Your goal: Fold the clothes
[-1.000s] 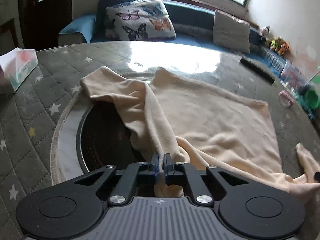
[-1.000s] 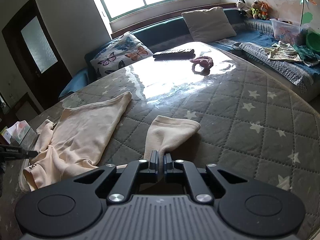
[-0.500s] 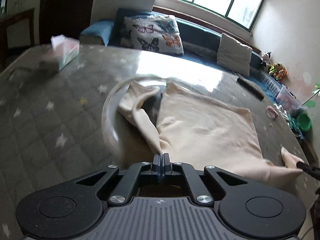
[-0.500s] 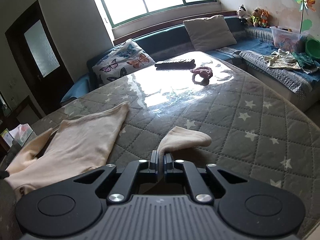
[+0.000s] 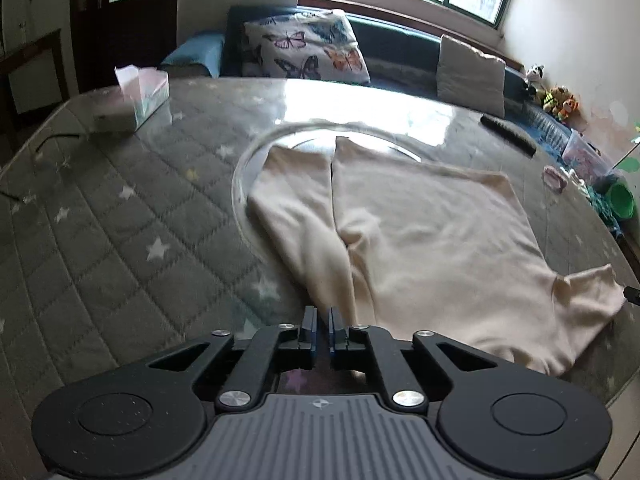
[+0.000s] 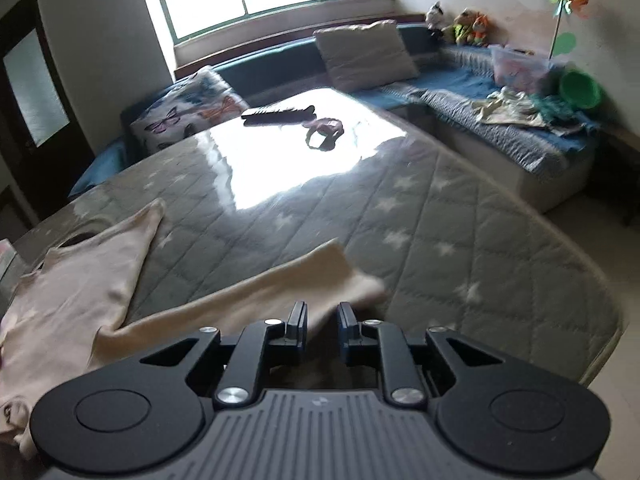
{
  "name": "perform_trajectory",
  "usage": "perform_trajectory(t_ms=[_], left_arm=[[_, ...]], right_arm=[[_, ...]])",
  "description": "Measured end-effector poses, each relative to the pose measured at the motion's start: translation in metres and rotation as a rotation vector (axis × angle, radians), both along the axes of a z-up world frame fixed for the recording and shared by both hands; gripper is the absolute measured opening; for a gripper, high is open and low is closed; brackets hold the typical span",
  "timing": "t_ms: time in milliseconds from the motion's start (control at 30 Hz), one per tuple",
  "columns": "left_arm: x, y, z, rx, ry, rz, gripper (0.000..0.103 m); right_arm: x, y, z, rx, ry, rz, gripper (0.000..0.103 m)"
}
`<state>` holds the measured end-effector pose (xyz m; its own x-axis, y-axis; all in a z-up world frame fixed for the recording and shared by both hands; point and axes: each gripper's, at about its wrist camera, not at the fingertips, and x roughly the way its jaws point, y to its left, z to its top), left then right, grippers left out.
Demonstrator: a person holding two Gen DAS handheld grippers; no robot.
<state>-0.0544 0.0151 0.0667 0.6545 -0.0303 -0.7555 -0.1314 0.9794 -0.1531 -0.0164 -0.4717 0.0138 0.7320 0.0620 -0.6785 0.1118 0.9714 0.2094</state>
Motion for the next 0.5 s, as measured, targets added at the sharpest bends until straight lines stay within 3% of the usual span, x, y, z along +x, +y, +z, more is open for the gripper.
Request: perform_trajectory(t_ms=[167, 500], left_arm=[[0.019, -0.005, -0.003, 0.003, -0.015, -0.017, 0.024], [0.078, -0.015, -0.014, 0.027, -0.015, -0.066, 0.026]], right_arm=[[0.013, 0.008, 0.0, -0.078, -0.014, 0.013, 0.019], [0.036, 0.014, -0.016, -0.114, 0.025, 0.064, 0.021]])
